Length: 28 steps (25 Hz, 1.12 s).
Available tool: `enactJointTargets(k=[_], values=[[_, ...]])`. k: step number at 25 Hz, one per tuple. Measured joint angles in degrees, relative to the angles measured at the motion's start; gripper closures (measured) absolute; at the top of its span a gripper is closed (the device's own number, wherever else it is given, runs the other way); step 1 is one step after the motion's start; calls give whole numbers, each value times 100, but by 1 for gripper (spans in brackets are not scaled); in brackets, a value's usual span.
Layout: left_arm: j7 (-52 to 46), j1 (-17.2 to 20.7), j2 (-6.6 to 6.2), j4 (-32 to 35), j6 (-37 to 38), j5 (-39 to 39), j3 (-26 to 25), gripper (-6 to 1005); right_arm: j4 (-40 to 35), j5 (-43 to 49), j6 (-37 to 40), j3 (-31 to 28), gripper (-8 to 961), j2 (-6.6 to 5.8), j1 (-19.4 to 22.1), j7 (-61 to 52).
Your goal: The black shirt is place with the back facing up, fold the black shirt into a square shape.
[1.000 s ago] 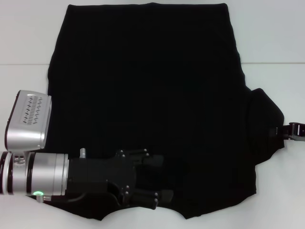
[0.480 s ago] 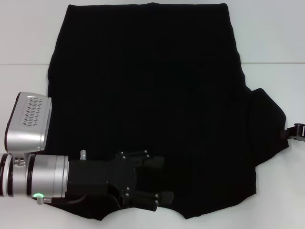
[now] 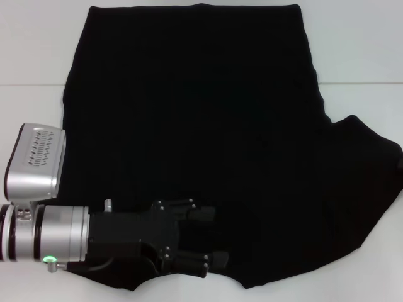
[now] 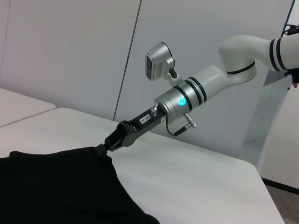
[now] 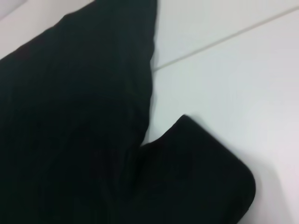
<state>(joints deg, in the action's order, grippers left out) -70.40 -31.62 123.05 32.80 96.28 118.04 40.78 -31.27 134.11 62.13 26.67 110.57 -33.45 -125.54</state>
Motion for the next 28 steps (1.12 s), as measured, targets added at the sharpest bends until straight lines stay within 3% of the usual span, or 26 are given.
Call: enactJointTargets(k=[12, 28], values=[[0, -17, 7, -11, -2, 0, -1, 109, -3, -6, -154, -21, 945, 63, -175, 93], [0, -49, -9, -2, -56, 0, 0, 109, 56, -84, -158, 119, 944, 368, -922, 420]])
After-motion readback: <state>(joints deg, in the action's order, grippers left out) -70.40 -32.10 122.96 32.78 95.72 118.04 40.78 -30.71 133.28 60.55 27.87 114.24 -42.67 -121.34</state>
